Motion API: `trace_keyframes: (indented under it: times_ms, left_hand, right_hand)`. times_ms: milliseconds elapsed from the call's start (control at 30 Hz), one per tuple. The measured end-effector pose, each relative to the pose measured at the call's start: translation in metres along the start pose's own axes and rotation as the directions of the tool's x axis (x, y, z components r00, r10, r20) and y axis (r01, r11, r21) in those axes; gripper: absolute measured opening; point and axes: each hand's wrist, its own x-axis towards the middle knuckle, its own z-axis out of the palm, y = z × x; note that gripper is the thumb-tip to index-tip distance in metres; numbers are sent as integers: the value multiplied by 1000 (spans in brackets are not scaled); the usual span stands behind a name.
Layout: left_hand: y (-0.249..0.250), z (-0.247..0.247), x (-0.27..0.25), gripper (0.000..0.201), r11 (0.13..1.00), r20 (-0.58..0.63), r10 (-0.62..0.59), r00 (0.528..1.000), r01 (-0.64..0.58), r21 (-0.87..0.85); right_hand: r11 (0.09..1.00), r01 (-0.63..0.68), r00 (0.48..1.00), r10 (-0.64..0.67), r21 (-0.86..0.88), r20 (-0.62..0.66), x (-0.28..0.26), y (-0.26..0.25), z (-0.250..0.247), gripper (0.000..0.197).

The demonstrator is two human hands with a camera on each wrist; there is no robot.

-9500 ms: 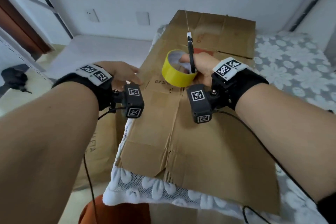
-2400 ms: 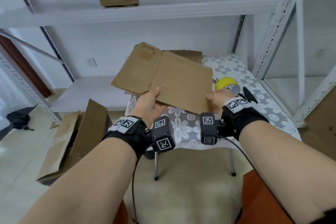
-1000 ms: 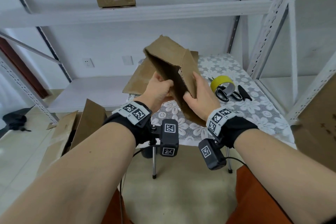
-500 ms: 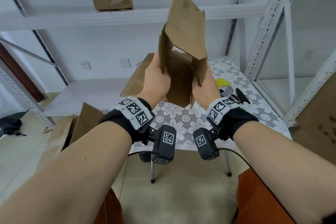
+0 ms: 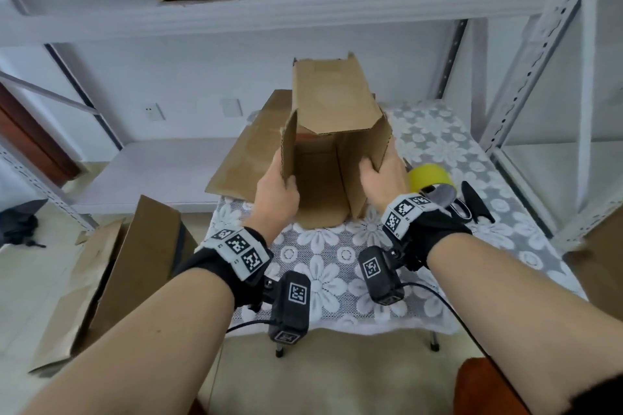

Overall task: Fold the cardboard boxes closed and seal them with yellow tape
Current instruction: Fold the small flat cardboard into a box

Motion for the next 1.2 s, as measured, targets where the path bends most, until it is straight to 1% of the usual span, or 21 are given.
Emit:
trace_keyframes:
  times_ms: [167, 300, 367, 433, 467, 500, 533, 567, 600, 633, 667, 700, 767, 800, 867, 933, 1000, 1033, 1100, 1167, 1200]
  left_hand:
    - [-8, 6, -7, 51, 999, -25, 44, 999, -45, -17]
    - [-11, 1, -22, 50, 999, -49, 30, 998, -32, -35]
    - [-11, -3, -28, 59, 999, -27, 35, 999, -35, -25]
    - [-9, -8, -36, 80, 998, -27, 61, 998, -62, -32]
    - [-6, -12, -40, 91, 996, -59, 89, 994, -89, -12]
    - [0, -17, -43, 100, 990, -118, 138, 983, -136, 25]
    - [8, -22, -45, 106, 975, -186, 221, 958, -211, 72]
    - [17, -28, -44, 109, 943, -235, 329, 915, -304, 133]
    - [29, -33, -44, 110, 894, -251, 440, 862, -396, 209]
    - [38, -37, -40, 109, 840, -233, 530, 816, -465, 280]
    - [49, -39, -37, 108, 787, -188, 592, 784, -512, 343]
    - [59, -41, -34, 105, 748, -127, 625, 771, -544, 379]
    - [72, -39, -30, 94, 714, 6, 618, 786, -565, 413]
    - [73, -38, -29, 86, 722, 52, 593, 803, -560, 406]
    - [68, -37, -28, 73, 760, 84, 548, 832, -537, 367]
    - [60, -36, -26, 66, 757, 76, 556, 828, -541, 366]
    - [55, -34, -22, 65, 721, 81, 593, 801, -572, 391]
    - [53, -33, -21, 65, 706, 90, 605, 791, -585, 400]
    - [53, -32, -21, 65, 693, 103, 620, 778, -605, 392]
    - [53, -31, -22, 66, 692, 102, 634, 766, -622, 367]
    - [51, -30, -22, 66, 693, 100, 641, 761, -630, 352]
  right_hand:
    - [998, 54, 998, -53, 24, -35, -1, 13, 6, 38]
    - [994, 111, 993, -111, 1, -32, -13, 11, 1, 31]
    - [991, 131, 991, -131, -1, -22, -20, 9, -1, 28]
    - [990, 140, 990, -140, -12, -8, -25, 7, -3, 27]
    - [991, 135, 991, -135, -23, 2, -28, 6, -4, 27]
    - [990, 134, 991, -133, -39, 10, -30, 5, -6, 27]
    - [990, 132, 991, -131, -59, 17, -31, 3, -9, 27]
    - [989, 128, 992, -127, -78, 23, -31, 2, -12, 28]
    - [987, 128, 992, -126, -94, 29, -32, 1, -14, 28]
    - [986, 133, 991, -130, -105, 36, -32, 0, -16, 28]
    - [984, 138, 990, -133, -116, 45, -32, -1, -18, 26]
    - [981, 143, 989, -136, -128, 57, -33, -2, -19, 24]
    - [978, 151, 987, -142, -142, 72, -33, -3, -21, 20]
    - [978, 148, 988, -140, -144, 66, -32, -4, -23, 18]
    - [980, 123, 992, -119, -154, 34, -29, -4, -28, 19]
    - [982, 96, 995, -98, -160, -8, -25, -4, -35, 19]
    - [983, 76, 996, -83, -164, -33, -22, -5, -39, 20]
    - [984, 70, 996, -78, -162, -44, -22, -5, -39, 23]
    - [987, 94, 992, -103, -128, -69, -26, -7, -38, 40]
    - [977, 178, 977, -190, -119, -101, -30, -11, -38, 61]
    - [962, 232, 962, -249, -142, -116, -31, -14, -39, 68]
